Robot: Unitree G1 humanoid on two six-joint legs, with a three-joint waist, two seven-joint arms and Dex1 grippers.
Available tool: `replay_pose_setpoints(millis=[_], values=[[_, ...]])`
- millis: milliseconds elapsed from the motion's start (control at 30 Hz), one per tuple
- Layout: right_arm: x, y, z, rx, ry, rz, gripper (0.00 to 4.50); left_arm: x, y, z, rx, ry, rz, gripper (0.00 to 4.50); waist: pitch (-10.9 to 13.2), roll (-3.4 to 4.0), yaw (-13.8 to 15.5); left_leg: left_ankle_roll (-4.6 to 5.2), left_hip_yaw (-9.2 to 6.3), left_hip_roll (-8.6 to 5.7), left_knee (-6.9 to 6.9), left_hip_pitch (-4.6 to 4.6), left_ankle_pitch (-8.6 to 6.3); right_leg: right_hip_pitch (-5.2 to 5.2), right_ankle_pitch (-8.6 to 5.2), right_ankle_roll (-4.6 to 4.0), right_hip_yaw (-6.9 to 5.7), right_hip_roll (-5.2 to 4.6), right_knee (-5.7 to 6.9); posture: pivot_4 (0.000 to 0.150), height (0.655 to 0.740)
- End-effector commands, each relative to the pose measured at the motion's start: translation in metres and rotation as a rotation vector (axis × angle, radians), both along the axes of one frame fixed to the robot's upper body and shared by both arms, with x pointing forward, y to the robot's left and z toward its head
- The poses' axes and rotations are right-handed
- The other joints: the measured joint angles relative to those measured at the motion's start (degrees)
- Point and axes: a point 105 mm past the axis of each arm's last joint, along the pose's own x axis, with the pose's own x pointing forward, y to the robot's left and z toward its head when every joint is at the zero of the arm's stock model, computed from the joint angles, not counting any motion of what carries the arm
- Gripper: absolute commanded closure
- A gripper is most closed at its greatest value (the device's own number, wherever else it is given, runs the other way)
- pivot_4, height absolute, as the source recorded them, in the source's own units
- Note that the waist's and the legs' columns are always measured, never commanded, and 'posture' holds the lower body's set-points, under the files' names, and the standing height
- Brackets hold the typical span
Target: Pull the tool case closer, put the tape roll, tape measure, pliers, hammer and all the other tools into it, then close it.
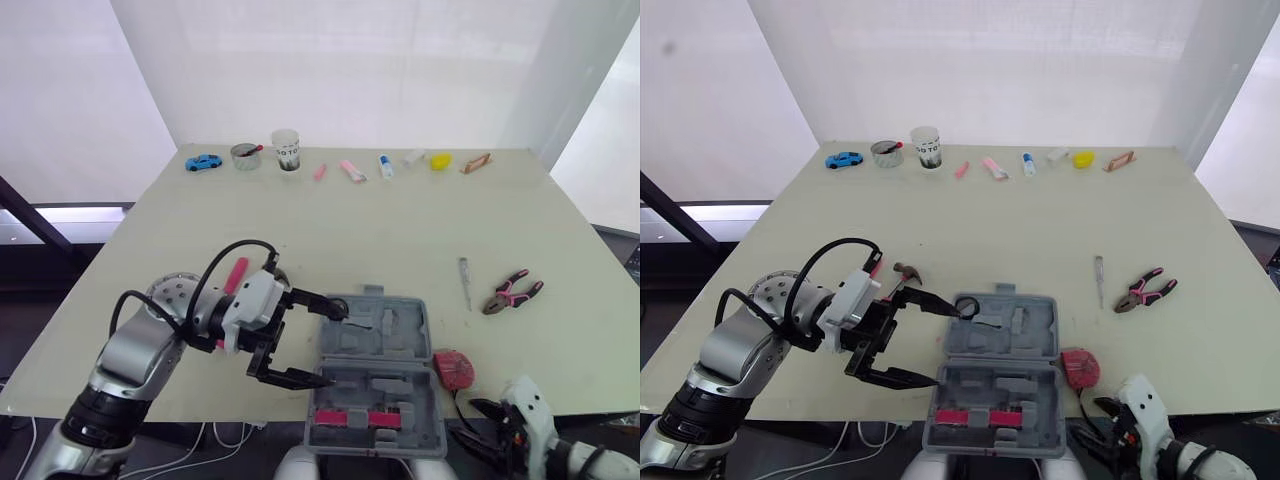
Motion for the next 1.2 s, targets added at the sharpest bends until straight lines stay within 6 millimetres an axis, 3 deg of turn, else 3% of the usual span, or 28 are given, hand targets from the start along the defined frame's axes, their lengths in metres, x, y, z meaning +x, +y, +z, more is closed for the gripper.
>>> replay_pose_setpoints(millis=[33, 200, 367, 567, 867, 1200], values=[[0.007, -0.012, 0.019, -0.011, -0.086, 0.045, 0.06, -0.001, 0.002, 0.007, -0.02, -0.029, 0.005, 0.0, 0.0, 0.0, -0.1, 0.0, 0.0, 0.0, 0.0, 0.01, 0.0, 0.0, 0.0, 0.0, 0.01, 0.0, 0.0, 0.15, 0.74], [0.025, -0.031, 0.04, -0.094, -0.276, 0.223, 0.06, -0.002, 0.003, 0.006, -0.025, -0.029, 0.021, 0.0, 0.01, -0.02, -0.06, 0.0, 0.03, 0.0, 0.0, 0.01, 0.0, 0.01, 0.0, 0.01, 0.0, 0.02, 0.0, 0.15, 0.74], [0.053, -0.035, 0.05, -0.146, -0.345, 0.394, 0.06, -0.002, 0.002, 0.005, -0.022, -0.031, 0.022, 0.0, 0.08, -0.09, -0.26, 0.0, 0.07, -0.01, 0.02, 0.01, 0.0, 0.04, 0.0, 0.0, -0.03, 0.04, 0.0, 0.15, 0.74], [0.077, -0.032, 0.047, -0.225, -0.348, 0.626, 0.06, -0.001, 0.002, 0.007, -0.023, -0.049, 0.026, 0.0, 0.16, -0.05, -0.03, 0.01, 0.13, -0.03, 0.04, 0.04, 0.01, 0.08, 0.02, -0.02, -0.03, 0.08, 0.01, 0.15, 0.74], [0.102, -0.022, 0.035, -0.305, -0.34, 0.831, 0.06, -0.004, 0.007, 0.008, -0.023, -0.061, 0.04, 0.0, 0.24, -0.04, -0.26, 0.01, 0.15, -0.04, 0.04, 0.0, 0.01, 0.07, 0.16, -0.23, -0.04, 0.07, 0.01, 0.15, 0.74], [0.112, -0.011, 0.022, -0.336, -0.356, 0.894, 0.06, -0.011, 0.017, 0.009, -0.003, -0.06, 0.082, 0.0, 0.26, -0.02, -0.16, 0.01, 0.16, -0.03, 0.04, 0.02, 0.01, 0.07, 0.17, -0.25, -0.03, 0.06, 0.05, 0.15, 0.74]])
